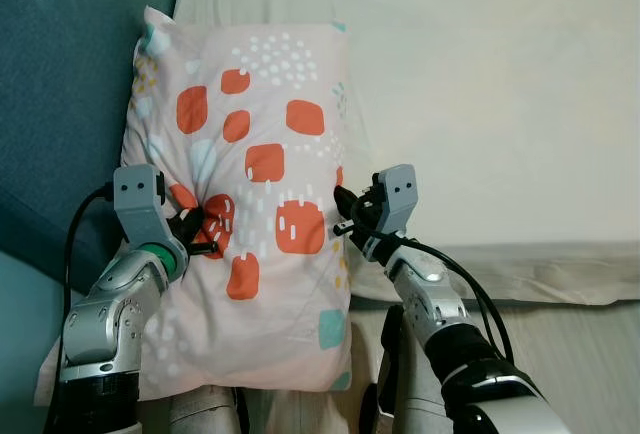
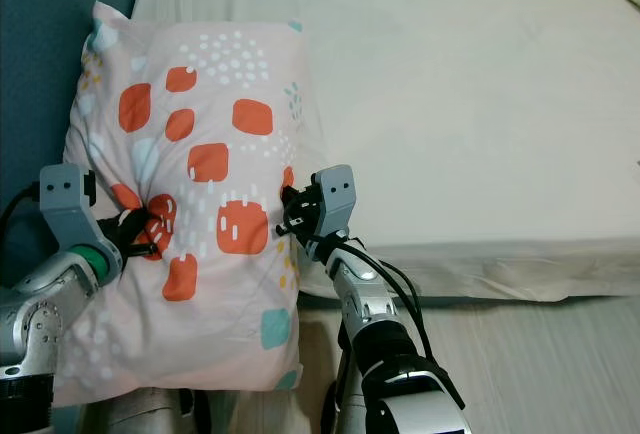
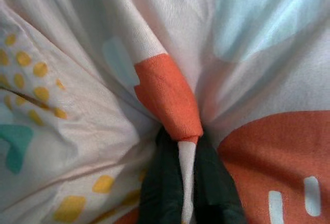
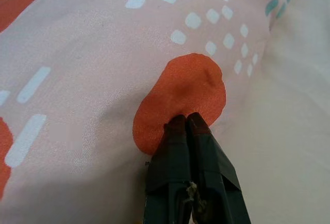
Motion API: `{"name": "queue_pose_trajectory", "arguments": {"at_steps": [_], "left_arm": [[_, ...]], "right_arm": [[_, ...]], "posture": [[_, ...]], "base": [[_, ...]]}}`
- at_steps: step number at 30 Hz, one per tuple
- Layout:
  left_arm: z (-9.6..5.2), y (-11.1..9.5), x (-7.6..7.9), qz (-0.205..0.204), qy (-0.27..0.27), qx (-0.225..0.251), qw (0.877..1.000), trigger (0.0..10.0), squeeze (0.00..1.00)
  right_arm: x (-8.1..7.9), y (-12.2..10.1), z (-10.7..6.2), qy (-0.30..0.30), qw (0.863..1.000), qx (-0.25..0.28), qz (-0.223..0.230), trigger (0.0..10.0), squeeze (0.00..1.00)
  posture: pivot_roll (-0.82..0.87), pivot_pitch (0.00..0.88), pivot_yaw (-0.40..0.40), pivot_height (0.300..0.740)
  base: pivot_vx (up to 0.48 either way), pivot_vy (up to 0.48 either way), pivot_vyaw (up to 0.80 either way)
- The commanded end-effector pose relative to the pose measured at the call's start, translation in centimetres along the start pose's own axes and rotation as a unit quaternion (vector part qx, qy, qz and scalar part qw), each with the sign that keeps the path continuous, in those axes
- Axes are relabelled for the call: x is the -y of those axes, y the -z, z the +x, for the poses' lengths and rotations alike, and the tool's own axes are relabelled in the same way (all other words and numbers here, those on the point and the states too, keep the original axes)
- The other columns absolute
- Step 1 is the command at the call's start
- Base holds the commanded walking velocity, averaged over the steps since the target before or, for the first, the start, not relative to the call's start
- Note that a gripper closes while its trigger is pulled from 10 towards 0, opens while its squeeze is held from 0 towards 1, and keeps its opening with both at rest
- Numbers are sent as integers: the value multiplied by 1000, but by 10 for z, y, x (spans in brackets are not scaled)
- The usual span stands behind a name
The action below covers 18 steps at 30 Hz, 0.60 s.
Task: Clean up the room
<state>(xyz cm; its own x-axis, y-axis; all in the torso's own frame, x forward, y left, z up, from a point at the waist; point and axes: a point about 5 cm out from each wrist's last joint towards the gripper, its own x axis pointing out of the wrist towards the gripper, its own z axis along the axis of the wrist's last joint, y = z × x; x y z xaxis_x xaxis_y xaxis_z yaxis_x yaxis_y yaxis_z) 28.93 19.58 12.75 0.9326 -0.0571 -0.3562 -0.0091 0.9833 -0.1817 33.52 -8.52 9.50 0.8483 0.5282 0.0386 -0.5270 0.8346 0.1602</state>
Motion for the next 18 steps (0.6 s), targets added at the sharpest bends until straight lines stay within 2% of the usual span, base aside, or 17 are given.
{"name": "queue_pose_trajectory", "arguments": {"at_steps": [1,2,3,4,5,6,7,8,9,11,16,18], "left_arm": [[0,-15,25,19,43,38,998,0,0],[0,-15,25,19,43,38,998,0,0],[-2,-27,30,29,52,70,996,0,0],[-2,-27,30,29,52,70,996,0,0],[-6,-43,38,43,63,114,991,4392,0],[-6,-43,38,43,63,114,991,4392,0],[-9,-56,43,60,70,147,985,4392,0],[-14,-73,55,70,92,187,976,10000,0],[-14,-73,55,70,92,187,976,10000,0],[-23,-97,74,74,129,240,959,10000,0],[-28,-112,85,74,145,270,949,10000,0],[-33,-129,100,72,164,306,935,10000,0]], "right_arm": [[2,0,-1,9,1000,3,1,10000,0],[2,0,-1,9,1000,3,1,10000,0],[3,-1,-1,12,1000,4,2,10000,0],[3,-1,-1,12,1000,4,2,10000,0],[3,-3,-1,14,1000,9,8,10000,0],[3,-3,-1,14,1000,9,8,10000,0],[4,-4,0,16,1000,12,12,10000,0],[4,-5,0,17,1000,14,15,10000,0],[4,-5,0,17,1000,14,15,10000,0],[4,-6,0,18,1000,15,15,10000,0],[5,-6,-1,21,1000,17,16,10000,0],[5,-7,-2,20,999,21,20,10000,0]], "posture": [[110,97,1,510],[110,97,1,510],[110,98,0,510],[110,98,0,510],[111,97,1,510],[111,97,1,510],[110,96,1,510],[101,96,4,510],[101,96,4,510],[97,95,4,510],[94,93,1,510],[90,91,0,510]], "base": [[0,0,0],[0,0,0],[0,0,0],[0,0,0],[0,0,0],[0,0,0],[0,0,0],[0,0,0],[0,0,0],[0,0,0],[0,0,0],[0,0,0]]}}
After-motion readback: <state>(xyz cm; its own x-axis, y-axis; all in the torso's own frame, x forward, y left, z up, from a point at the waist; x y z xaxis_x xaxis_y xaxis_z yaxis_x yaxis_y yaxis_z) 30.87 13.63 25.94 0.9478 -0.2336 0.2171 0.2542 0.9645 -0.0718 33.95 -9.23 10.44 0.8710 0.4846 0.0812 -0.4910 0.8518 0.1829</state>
